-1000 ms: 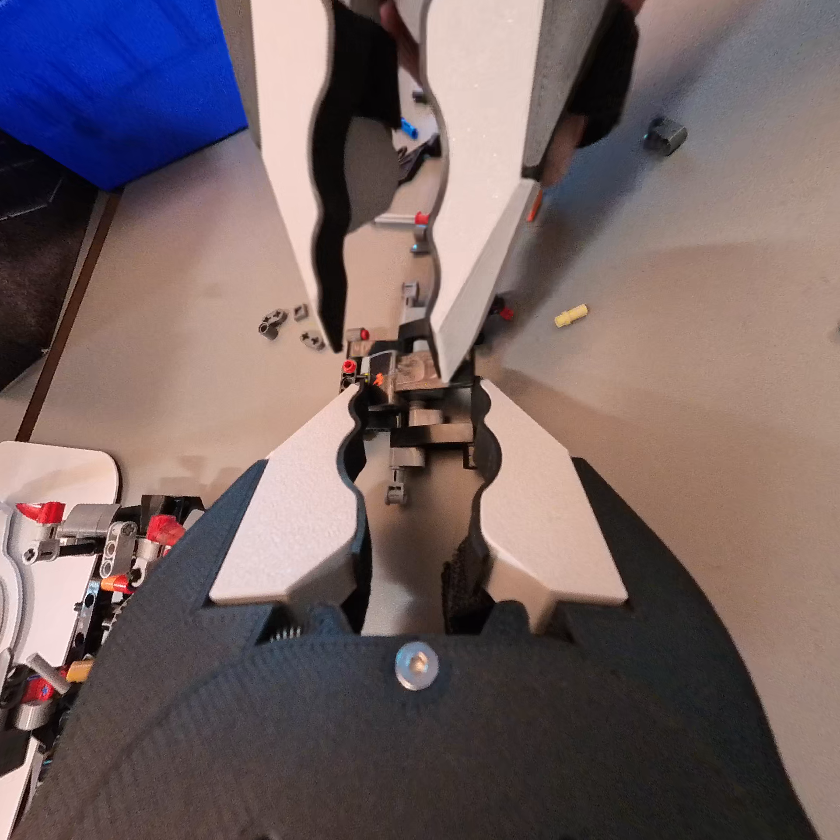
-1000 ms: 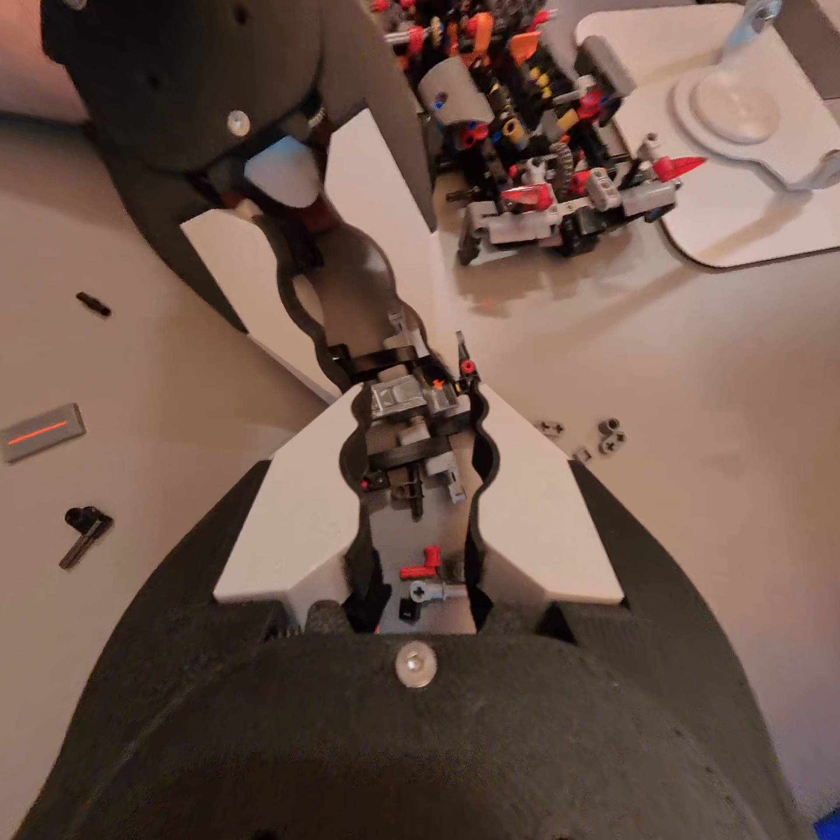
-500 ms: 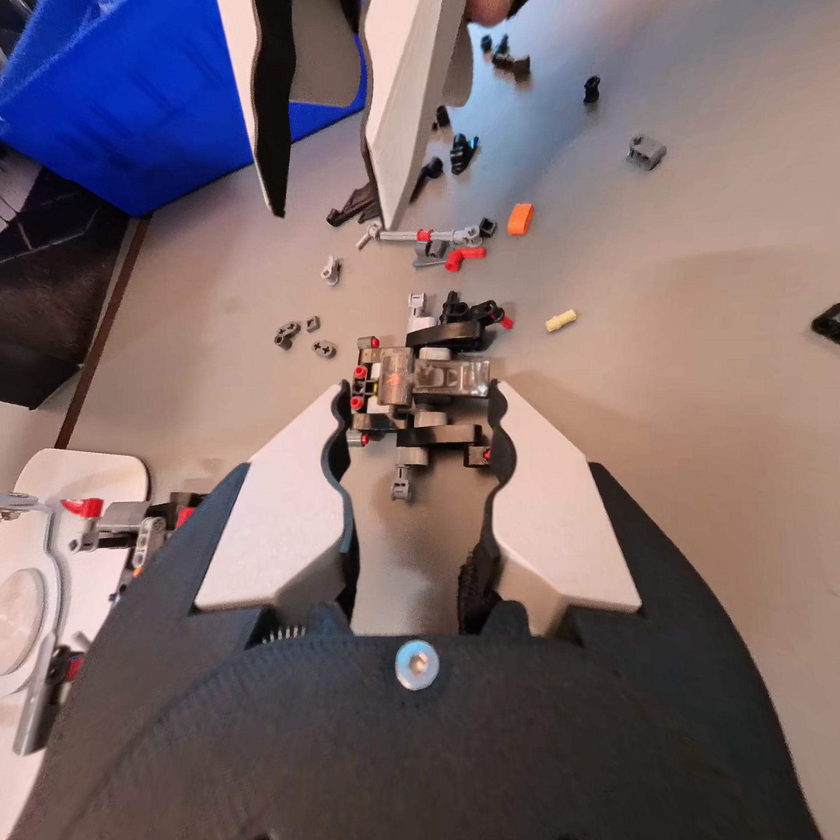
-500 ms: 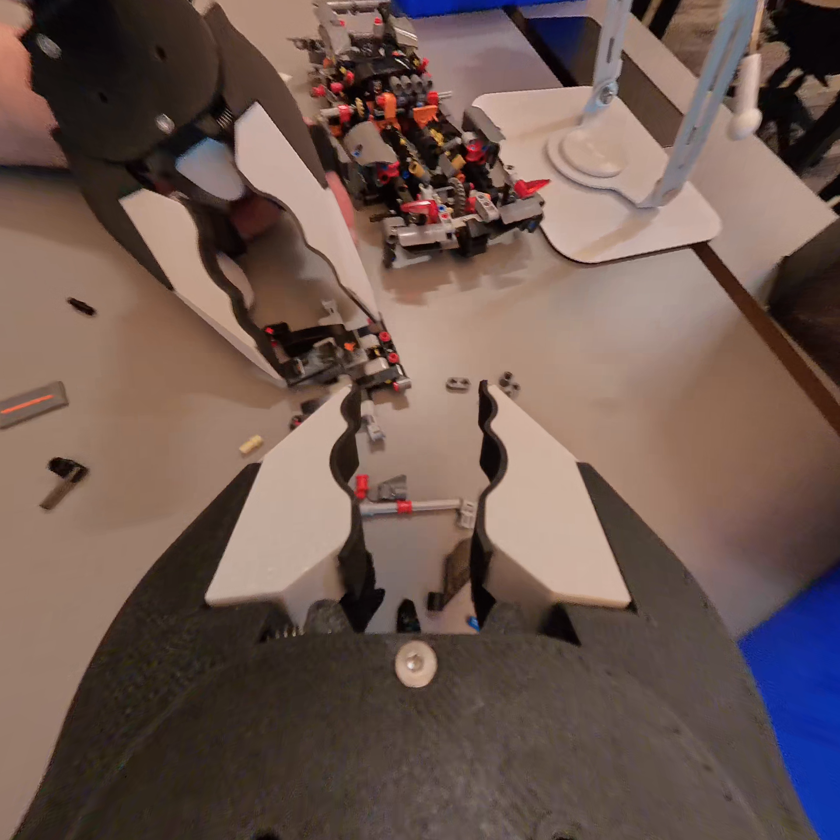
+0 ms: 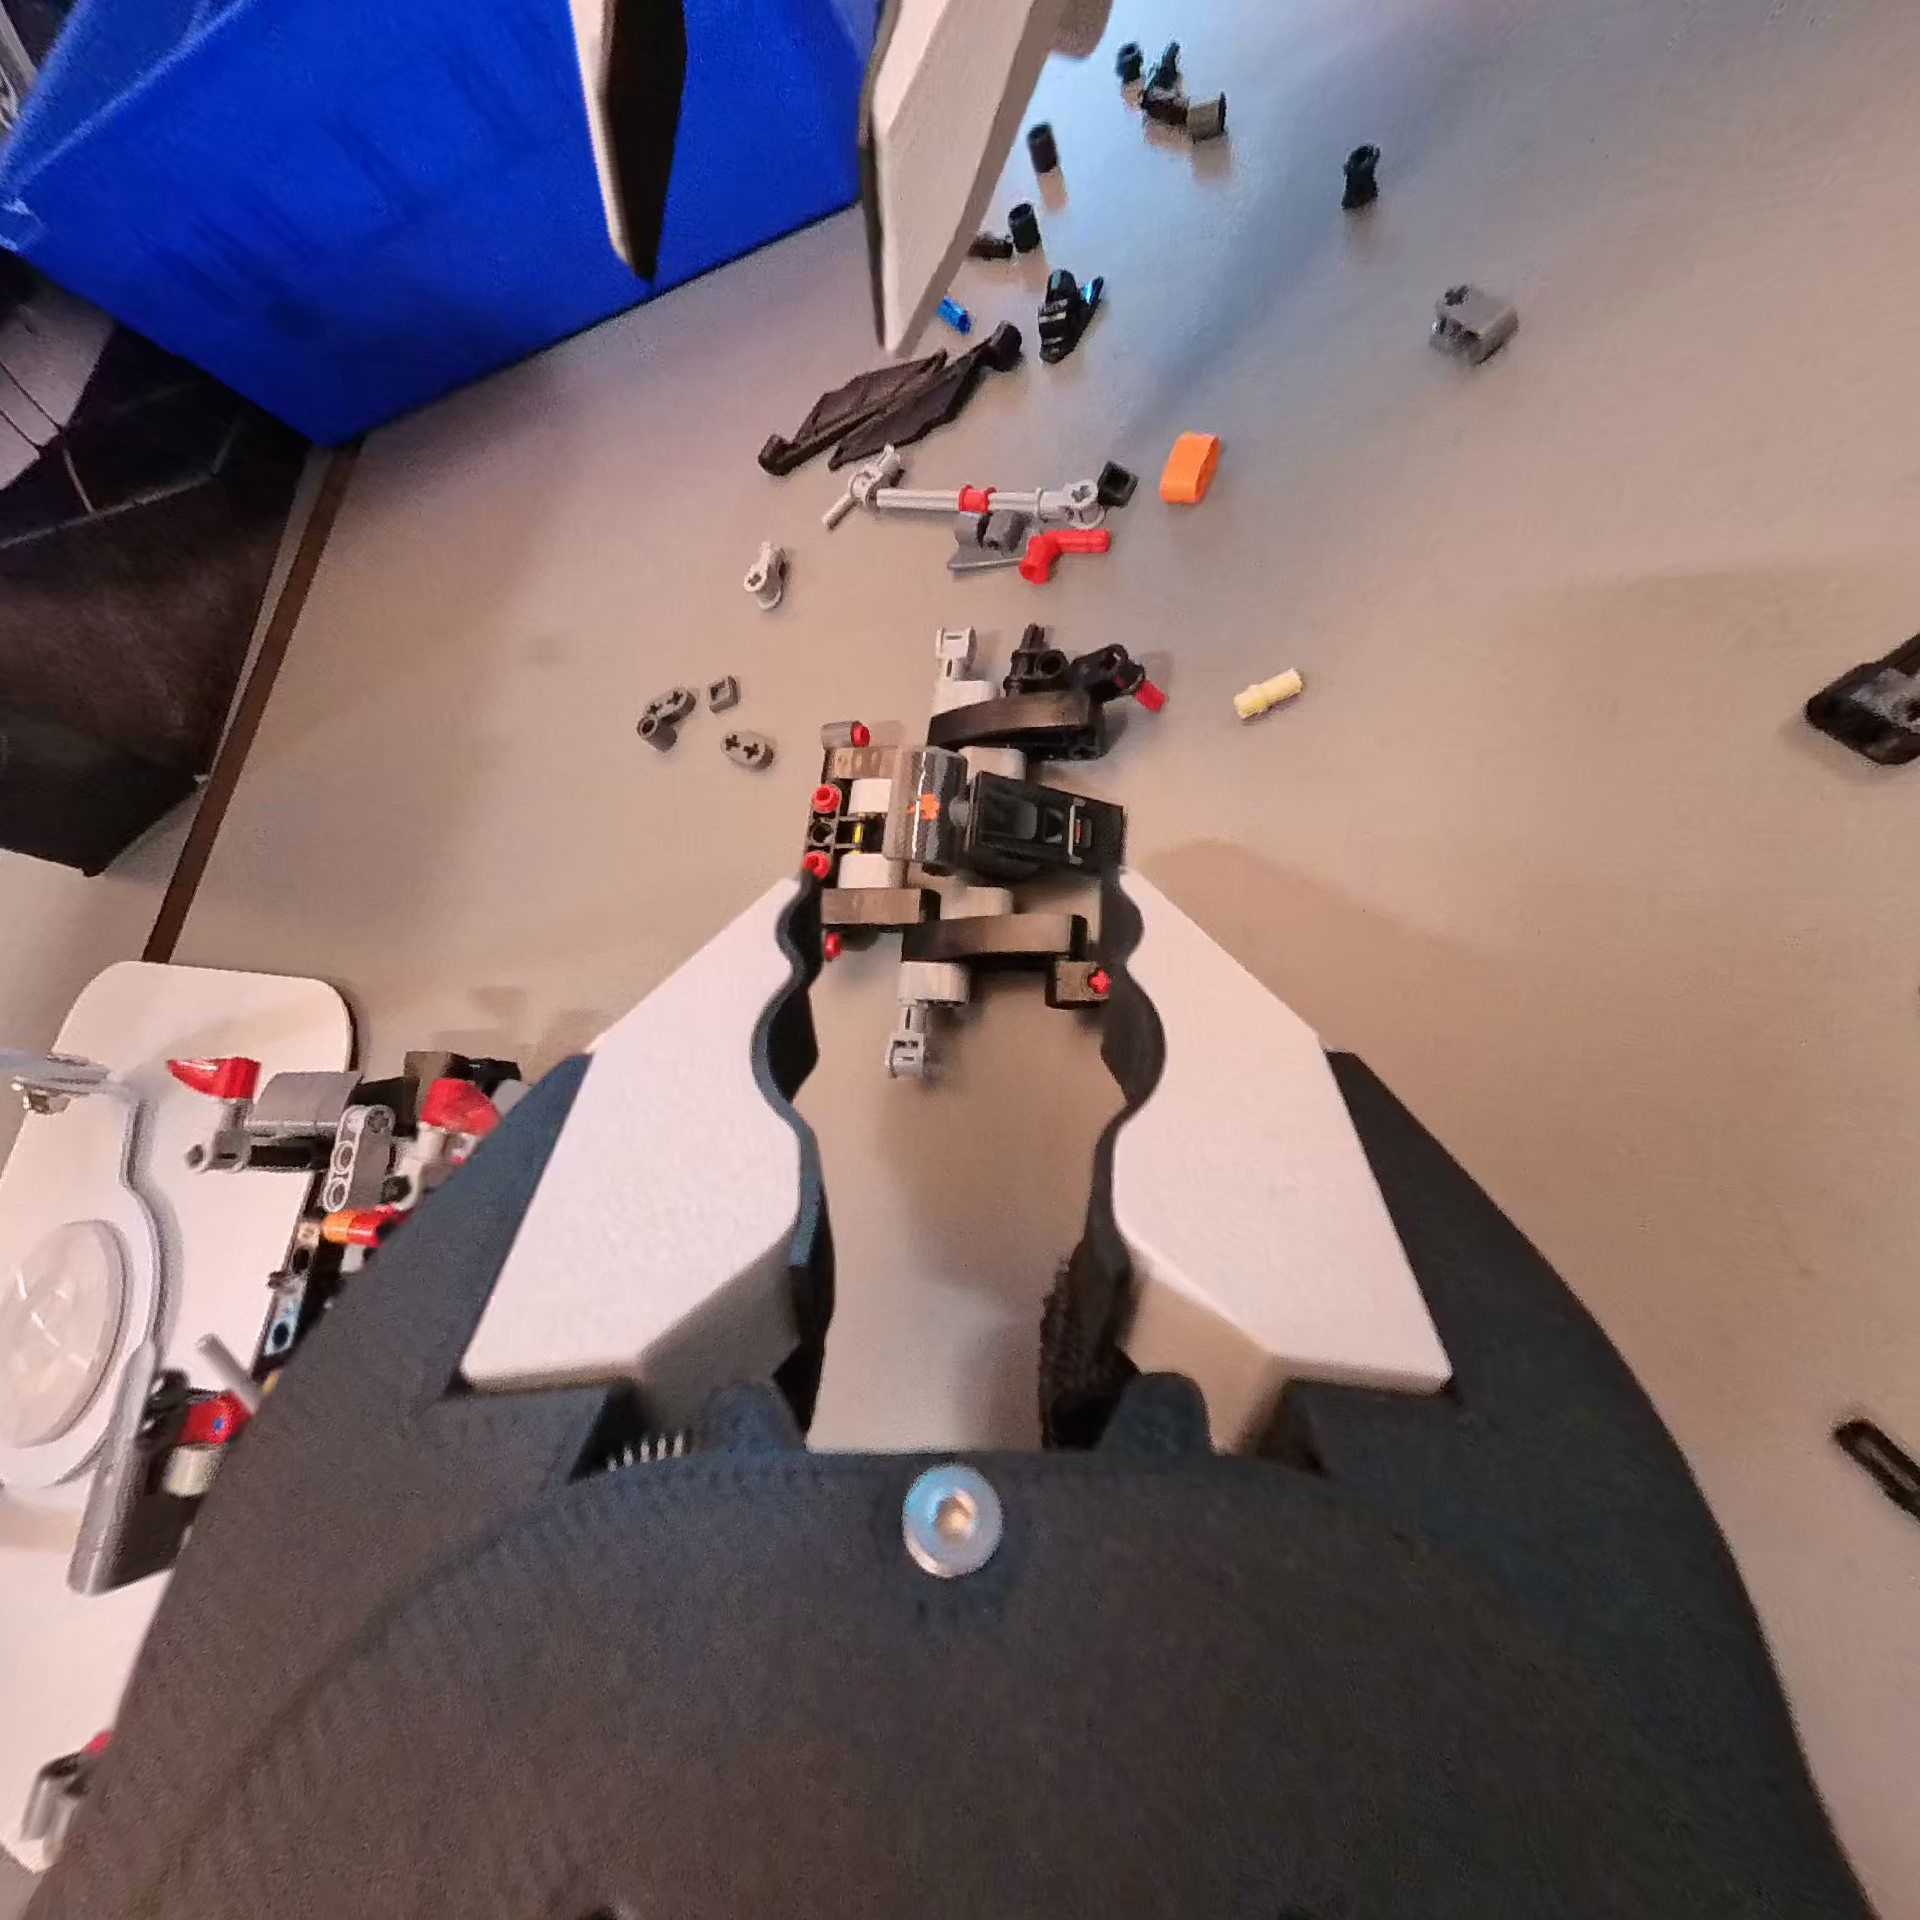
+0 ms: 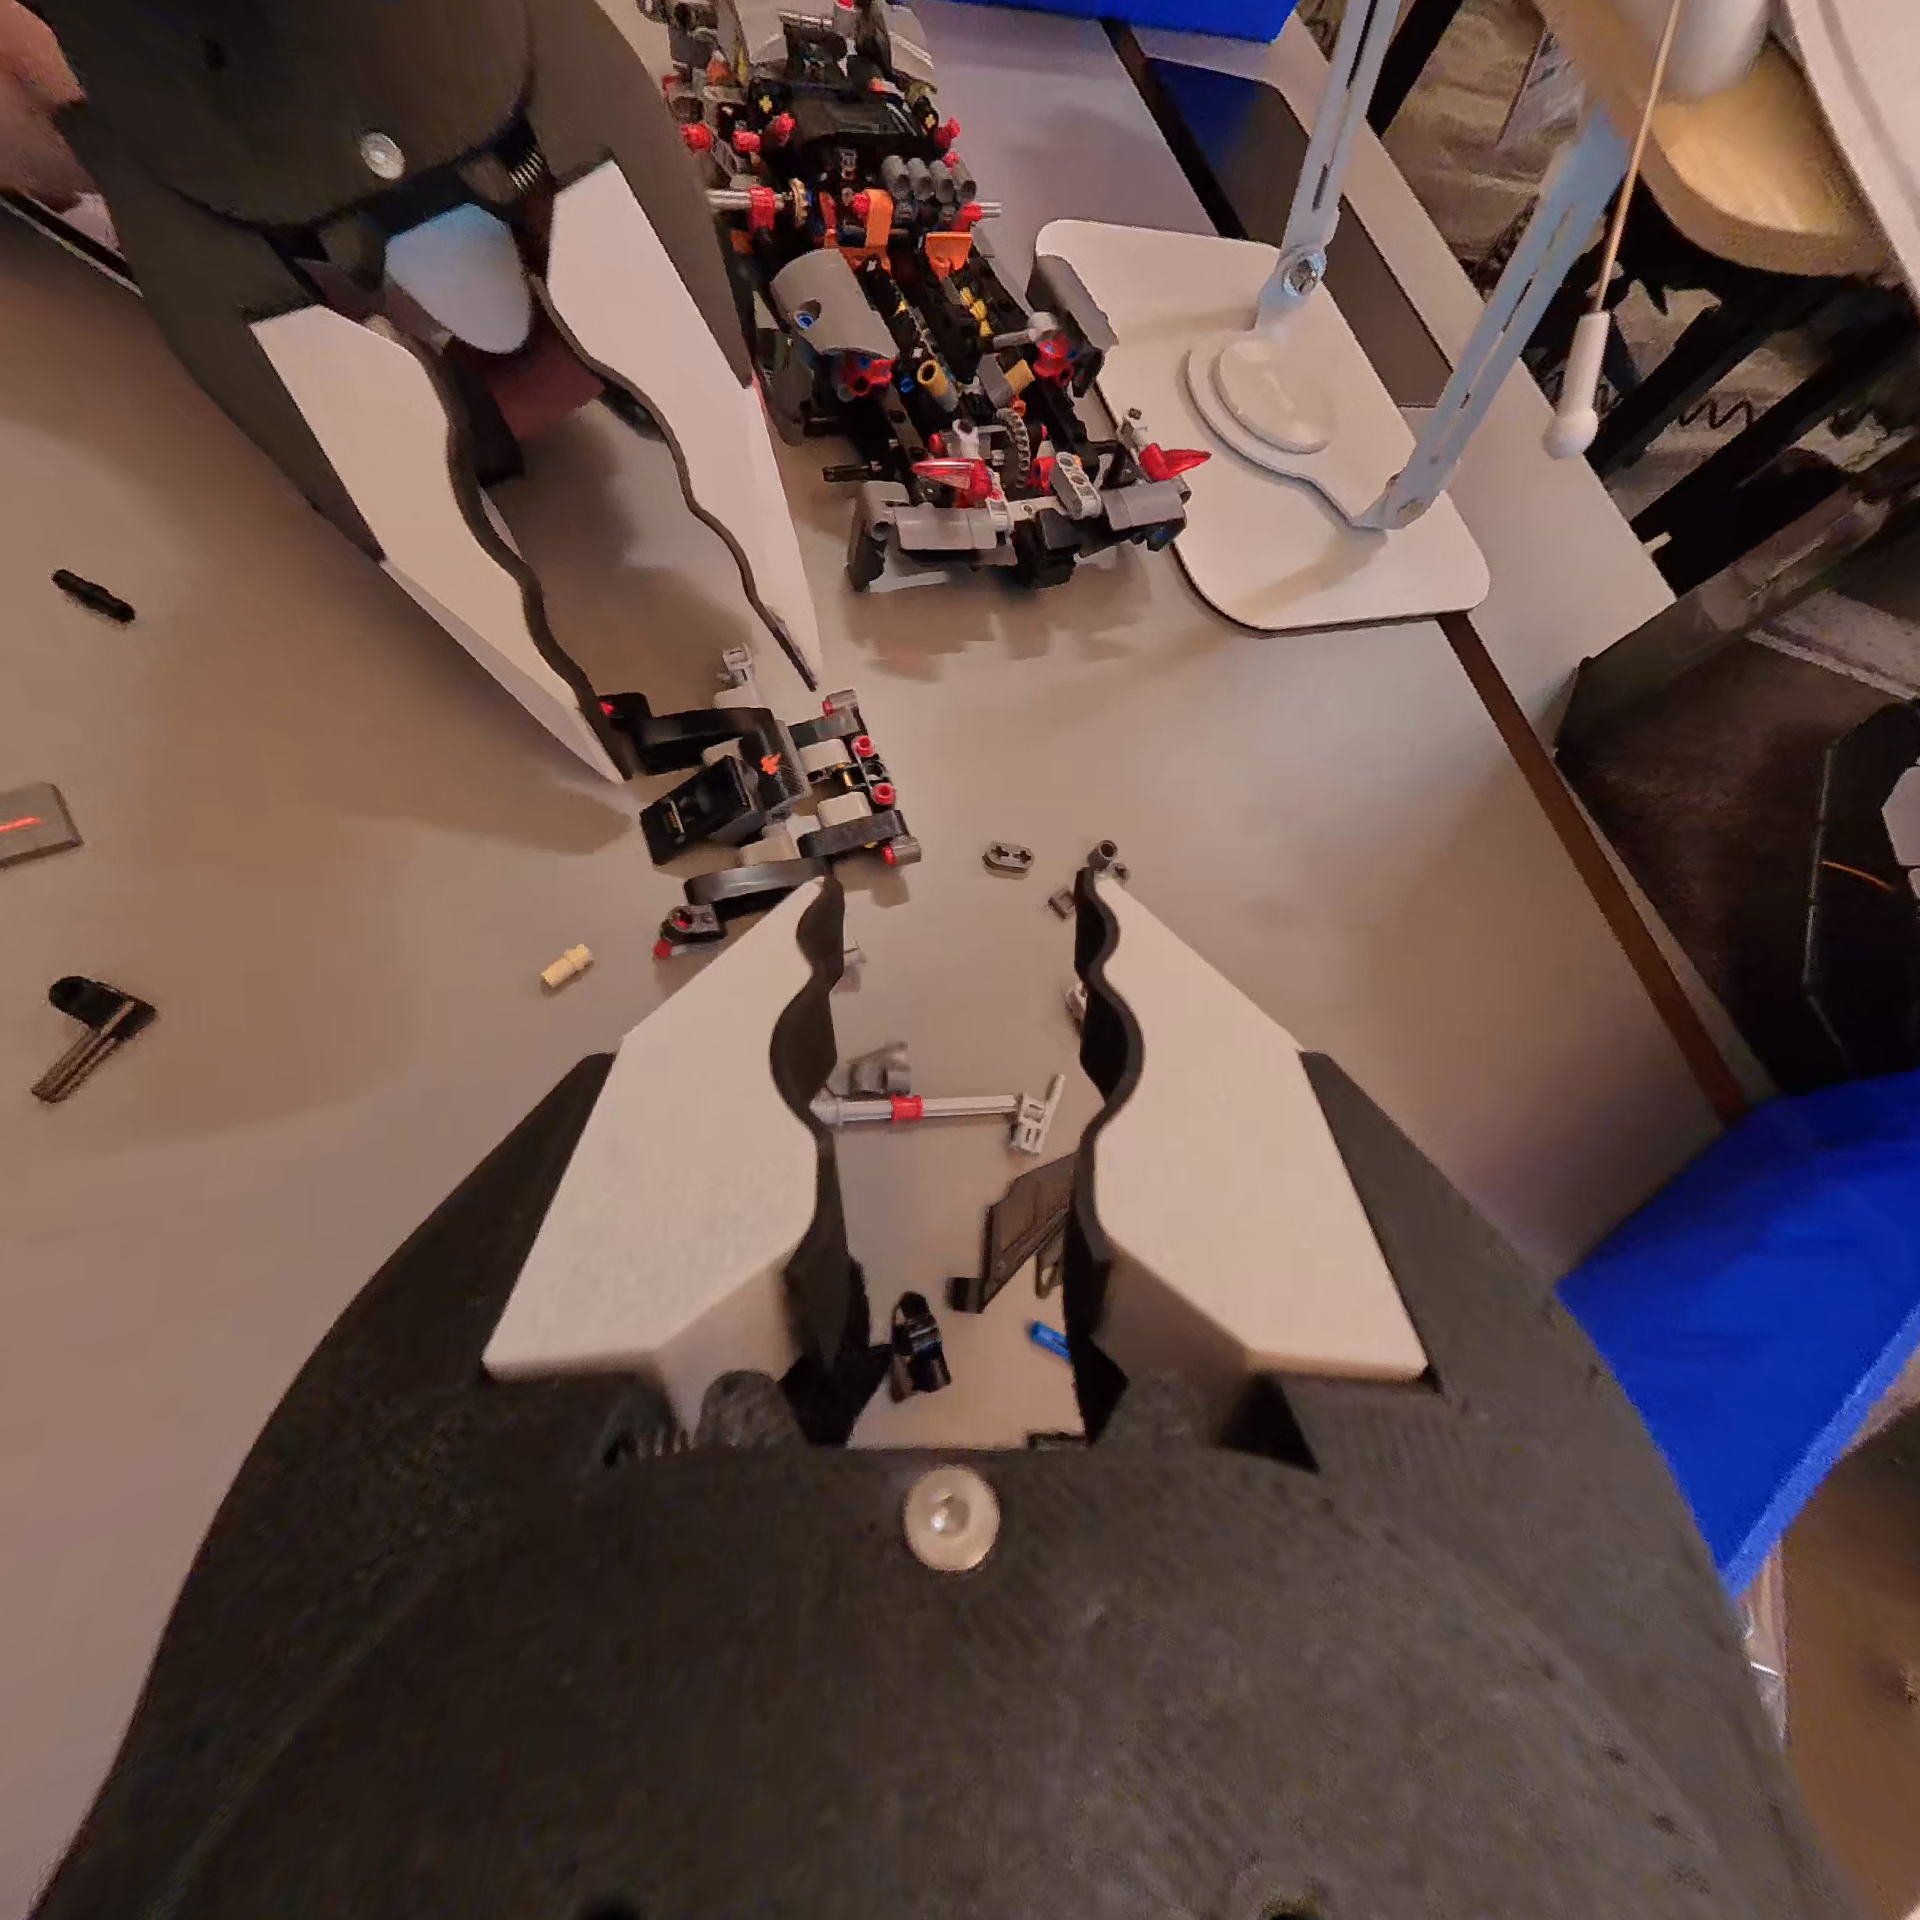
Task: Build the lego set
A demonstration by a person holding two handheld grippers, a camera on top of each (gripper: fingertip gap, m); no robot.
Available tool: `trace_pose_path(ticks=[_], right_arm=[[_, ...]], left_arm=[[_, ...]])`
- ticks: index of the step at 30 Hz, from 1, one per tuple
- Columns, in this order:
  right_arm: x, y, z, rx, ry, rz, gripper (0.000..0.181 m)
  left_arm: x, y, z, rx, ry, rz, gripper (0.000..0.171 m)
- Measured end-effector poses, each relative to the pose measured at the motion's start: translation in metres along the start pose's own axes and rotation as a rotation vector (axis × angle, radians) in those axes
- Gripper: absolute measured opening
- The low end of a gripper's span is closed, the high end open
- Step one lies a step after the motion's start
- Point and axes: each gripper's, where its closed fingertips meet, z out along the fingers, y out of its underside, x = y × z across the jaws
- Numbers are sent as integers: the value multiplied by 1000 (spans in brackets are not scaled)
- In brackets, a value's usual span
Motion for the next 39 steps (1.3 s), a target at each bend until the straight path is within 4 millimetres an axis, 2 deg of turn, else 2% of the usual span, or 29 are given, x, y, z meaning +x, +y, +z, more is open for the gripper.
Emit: trace_pose_path(ticks=[5, 12, 18, 23, 28, 39], right_arm=[[-10, -9, 1, 25, 21, 9, 38], [-19, 1, 0, 41, 59, 94, 36], [-26, 1, -3, 106, 64, 120, 31], [-23, 10, 0, 110, 55, 135, 31], [-16, 12, -6, 139, 76, 147, 32], [-8, 18, -15, 154, 101, 174, 35]], left_arm=[[9, 7, 5, -26, 67, -68, 50], [12, 10, 7, -44, 75, -54, 40], [20, 7, 4, -35, 109, -12, 34], [28, 3, 1, -2, 153, 6, 34], [23, 3, -1, 7, 142, -11, 50], [21, 6, -2, -9, 131, -16, 51]])
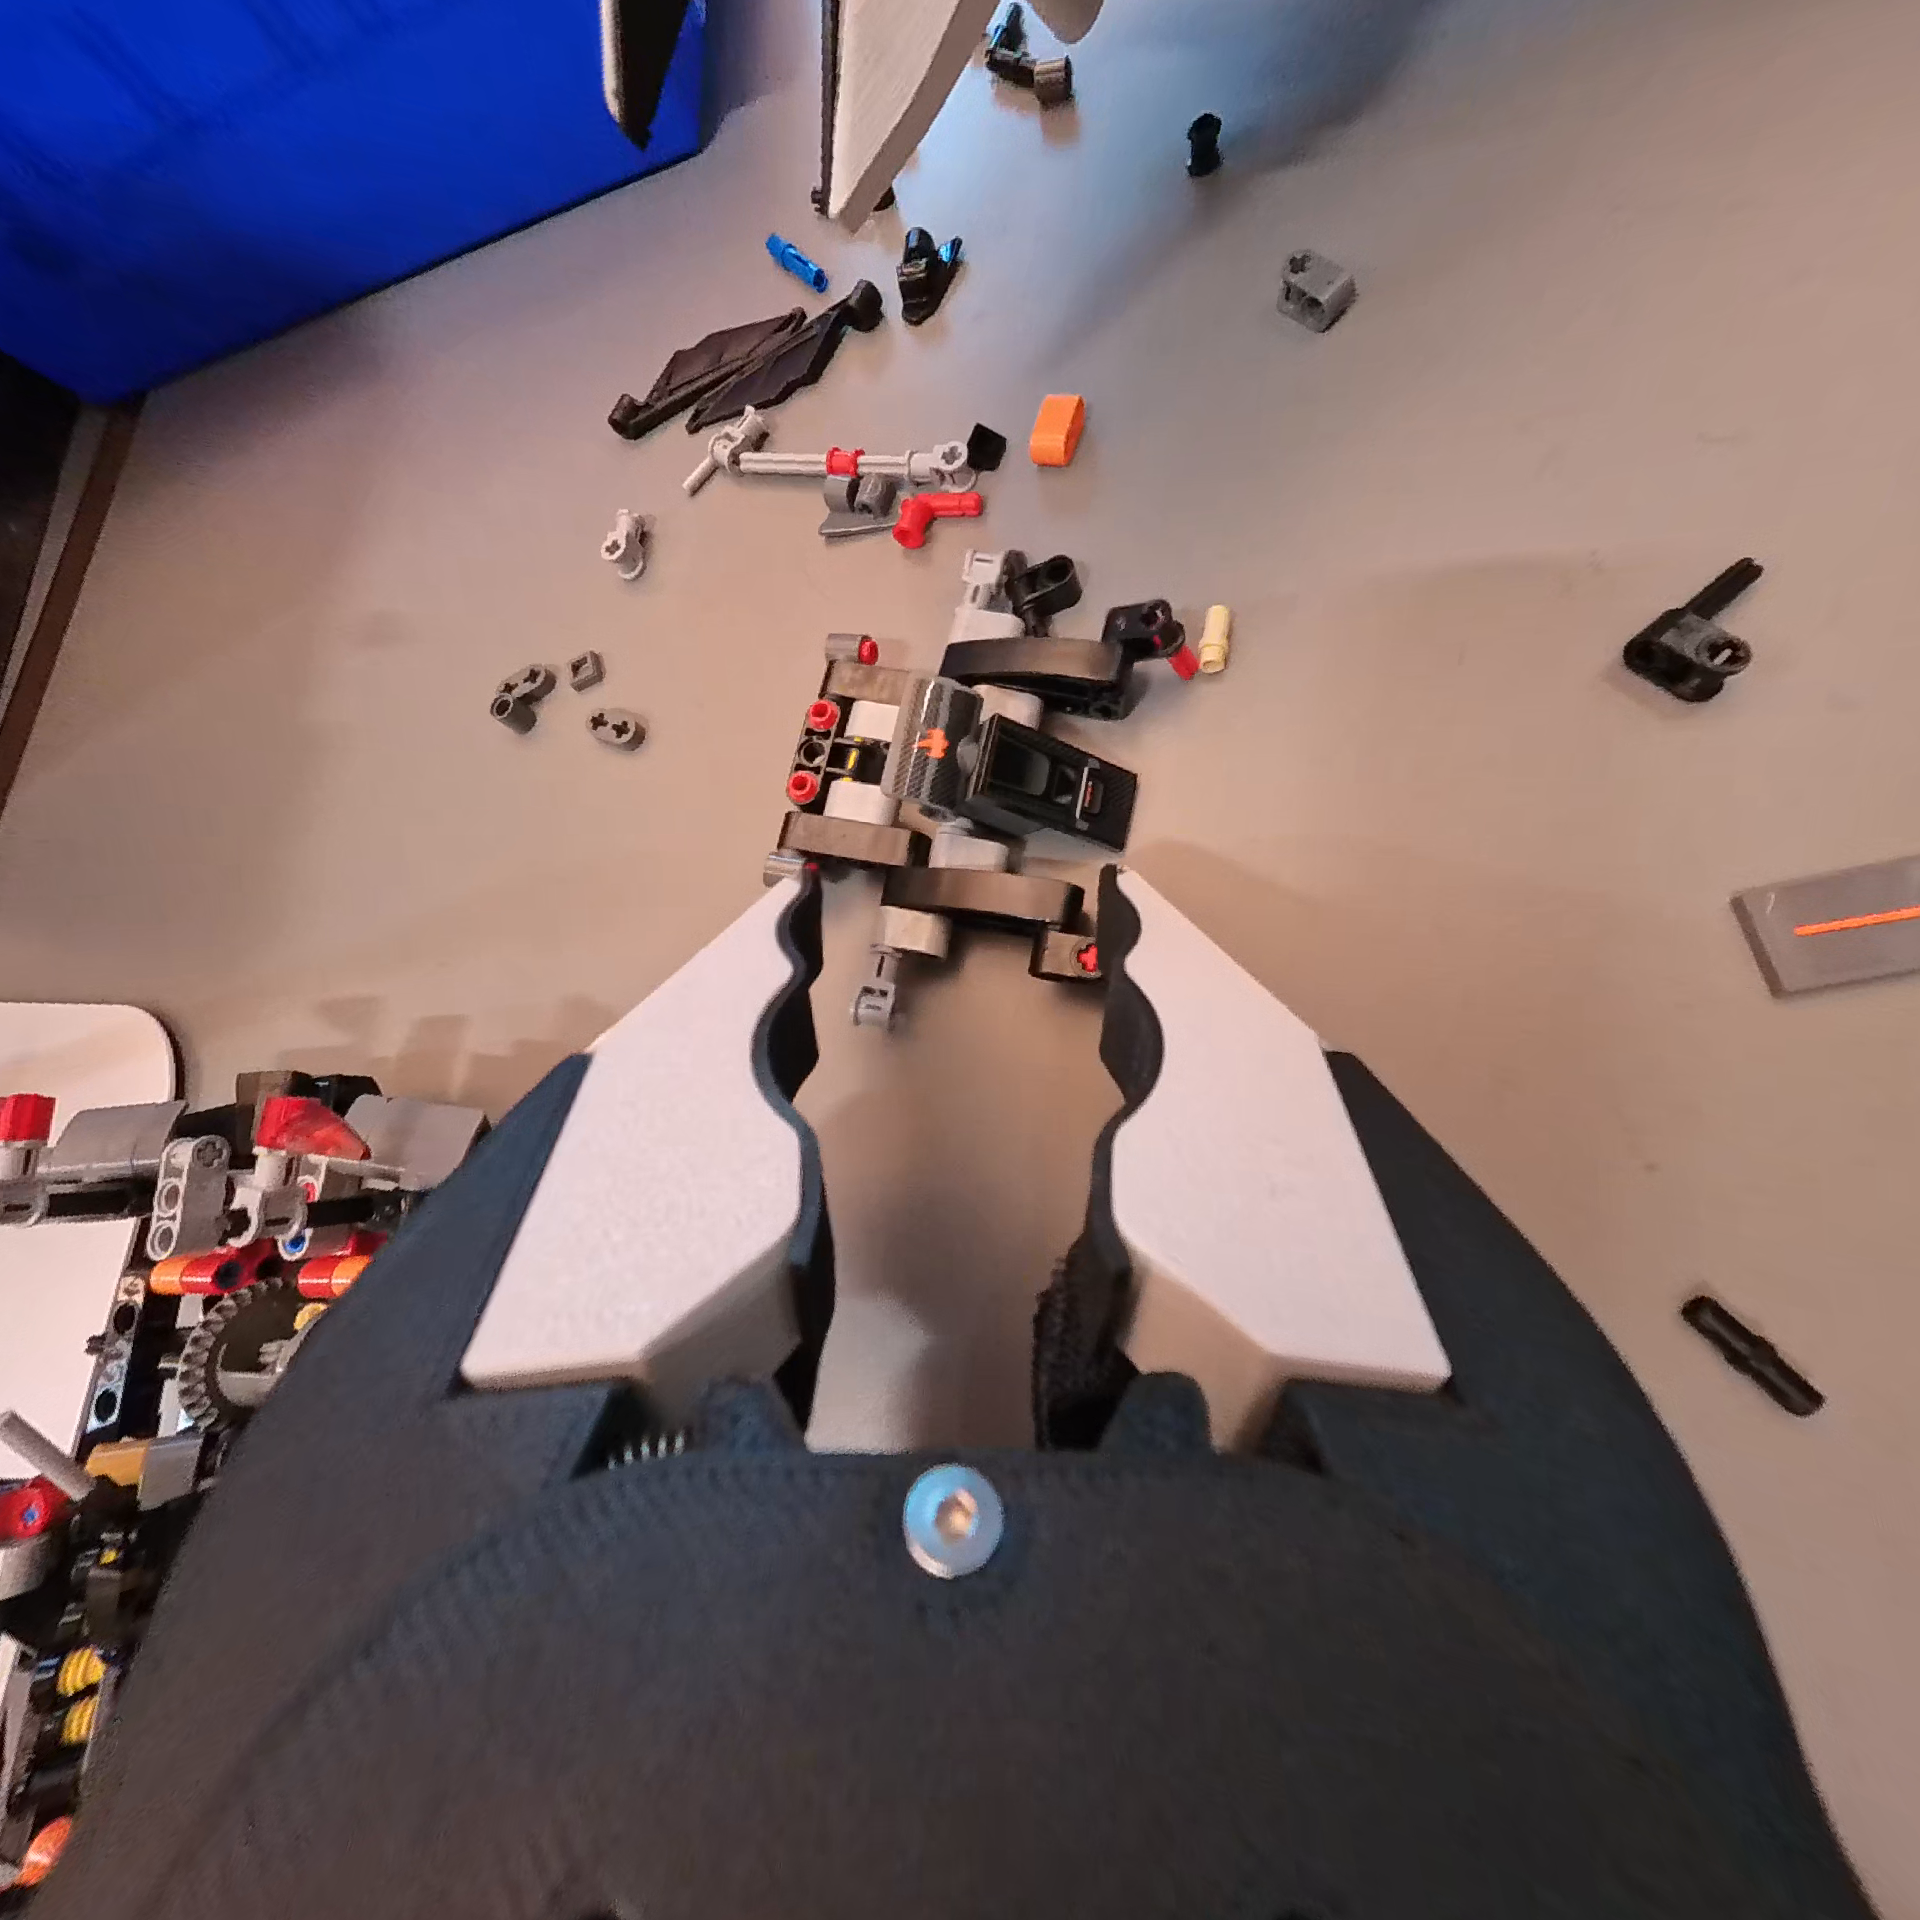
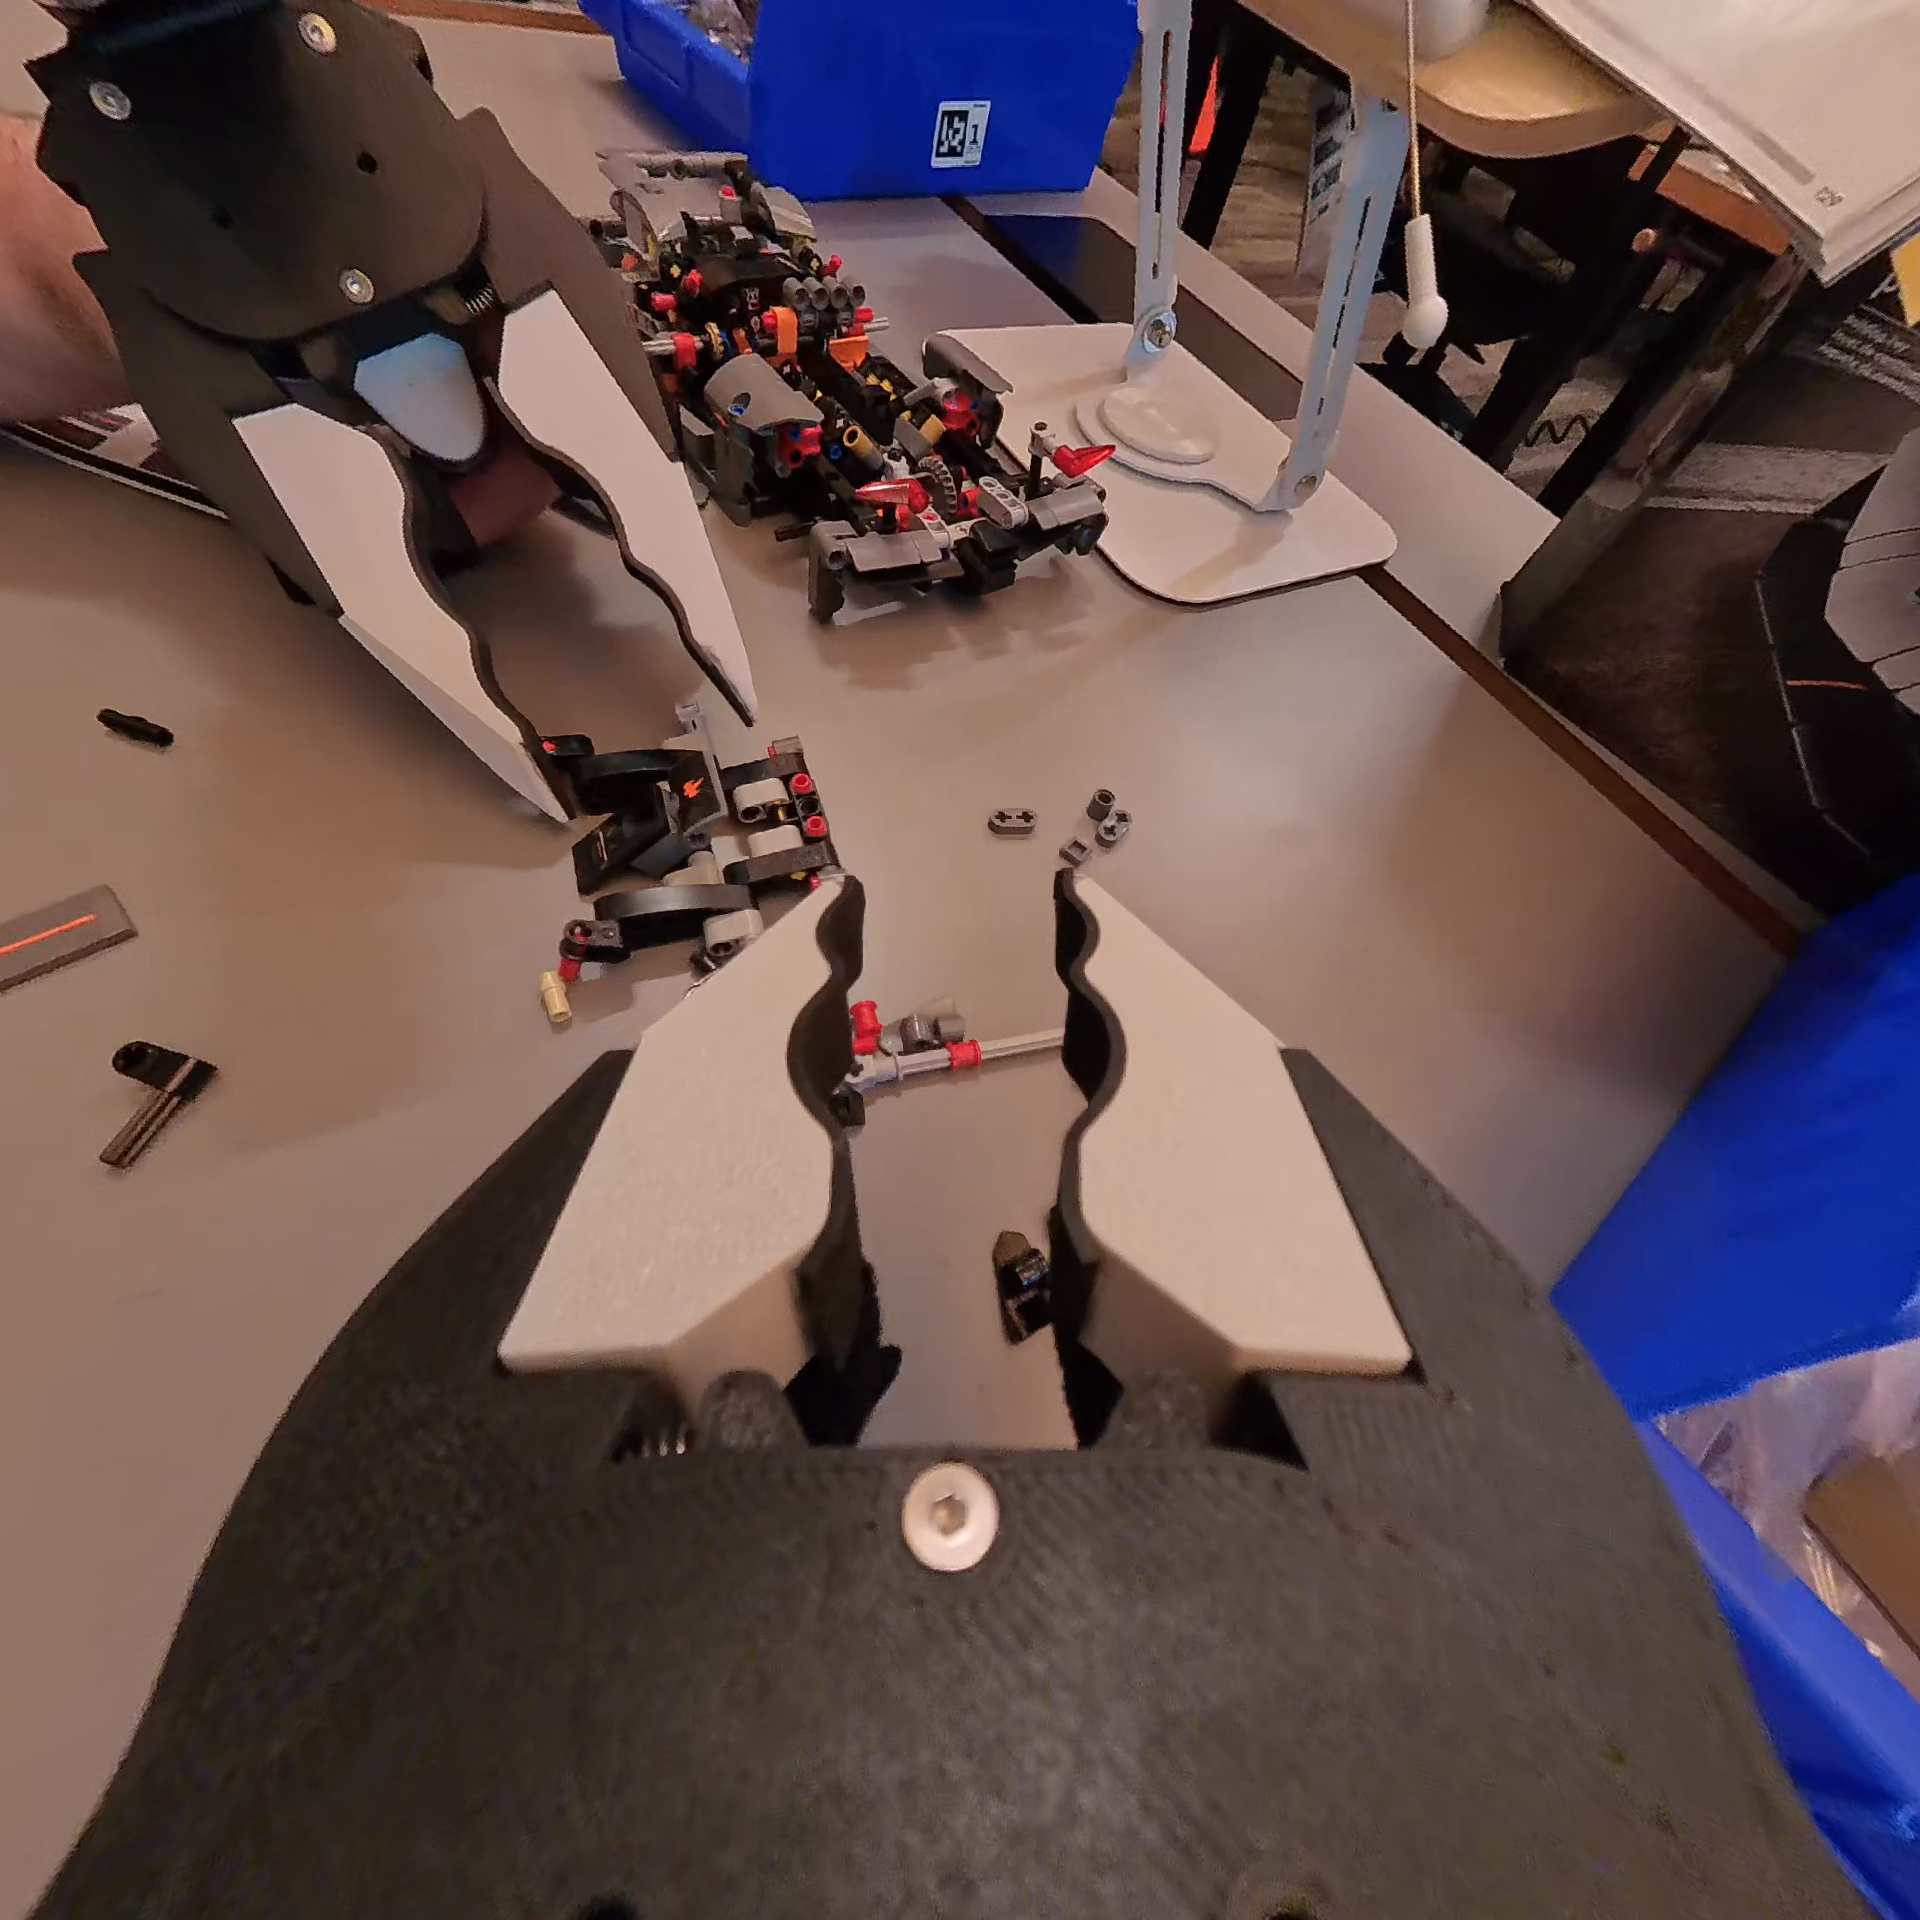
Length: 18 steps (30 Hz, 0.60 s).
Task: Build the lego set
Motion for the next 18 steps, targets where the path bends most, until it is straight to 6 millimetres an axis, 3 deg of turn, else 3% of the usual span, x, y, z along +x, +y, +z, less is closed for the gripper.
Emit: trace_pose_path(ticks=[11, 18], right_arm=[[11, -1, -9, 28, 37, 6, 35], [12, 2, -9, 20, 36, 9, 35]], left_arm=[[-12, 1, -16, 25, -30, -10, 59], [-9, 0, -14, 20, -21, 4, 57]])
